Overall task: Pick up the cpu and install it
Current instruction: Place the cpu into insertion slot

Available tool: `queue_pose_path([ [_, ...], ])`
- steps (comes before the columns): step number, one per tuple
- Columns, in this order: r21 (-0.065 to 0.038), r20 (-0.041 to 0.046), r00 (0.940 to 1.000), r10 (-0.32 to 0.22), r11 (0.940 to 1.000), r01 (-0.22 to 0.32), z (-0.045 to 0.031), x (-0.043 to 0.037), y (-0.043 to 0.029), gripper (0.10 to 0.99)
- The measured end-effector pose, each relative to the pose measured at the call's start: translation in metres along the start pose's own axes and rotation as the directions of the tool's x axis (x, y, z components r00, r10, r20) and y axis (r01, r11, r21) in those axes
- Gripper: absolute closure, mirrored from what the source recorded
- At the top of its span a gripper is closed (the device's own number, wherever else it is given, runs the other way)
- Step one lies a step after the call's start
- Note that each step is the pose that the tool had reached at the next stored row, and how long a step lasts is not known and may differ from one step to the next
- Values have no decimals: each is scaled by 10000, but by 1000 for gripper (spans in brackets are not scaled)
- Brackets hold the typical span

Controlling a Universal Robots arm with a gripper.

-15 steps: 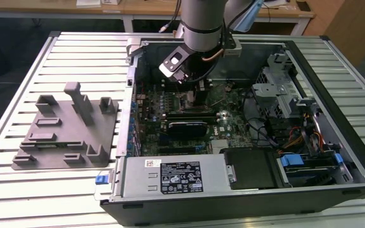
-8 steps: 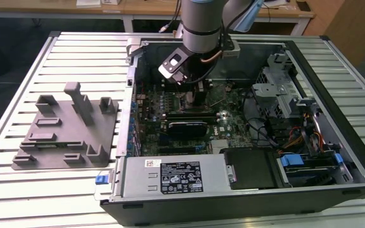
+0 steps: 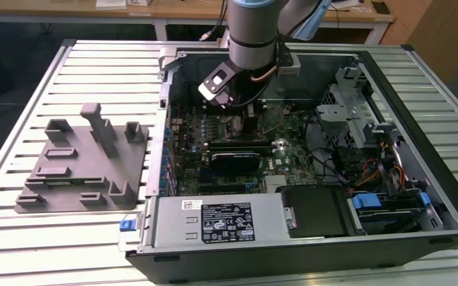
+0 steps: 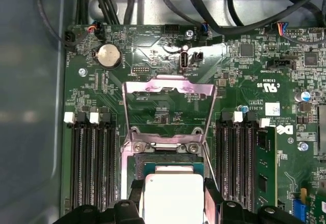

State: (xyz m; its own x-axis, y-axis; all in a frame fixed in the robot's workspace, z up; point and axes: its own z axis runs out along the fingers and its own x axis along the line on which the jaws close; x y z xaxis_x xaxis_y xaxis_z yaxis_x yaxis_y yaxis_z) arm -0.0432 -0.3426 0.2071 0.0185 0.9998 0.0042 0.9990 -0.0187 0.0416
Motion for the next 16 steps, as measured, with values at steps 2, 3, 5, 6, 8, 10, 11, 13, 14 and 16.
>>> queue_pose_path([
  [2, 0, 2, 10000, 65, 10000, -65, 15, 0, -1, 541],
  [3, -1, 3, 10000, 84, 10000, -84, 23, 0, -1, 541],
  [5, 0, 4, 9999, 113, 9999, -113, 42, 0, -2, 541],
  [6, -1, 5, 9999, 126, 9999, -126, 54, 1, -2, 541],
  [8, -1, 5, 9999, 150, 9999, -150, 72, 1, -3, 541],
  [10, -1, 5, 9999, 164, 9999, -164, 88, 1, -4, 541],
  [11, -1, 6, 9999, 170, 9999, -170, 96, 2, -6, 541],
  [13, -1, 6, 9998, 181, 9998, -181, 140, 20, -14, 541],
  [14, -1, 5, 9998, 182, 9998, -182, 144, 25, -14, 541],
  [16, -2, 5, 9998, 182, 9998, -182, 150, 32, -15, 541],
])
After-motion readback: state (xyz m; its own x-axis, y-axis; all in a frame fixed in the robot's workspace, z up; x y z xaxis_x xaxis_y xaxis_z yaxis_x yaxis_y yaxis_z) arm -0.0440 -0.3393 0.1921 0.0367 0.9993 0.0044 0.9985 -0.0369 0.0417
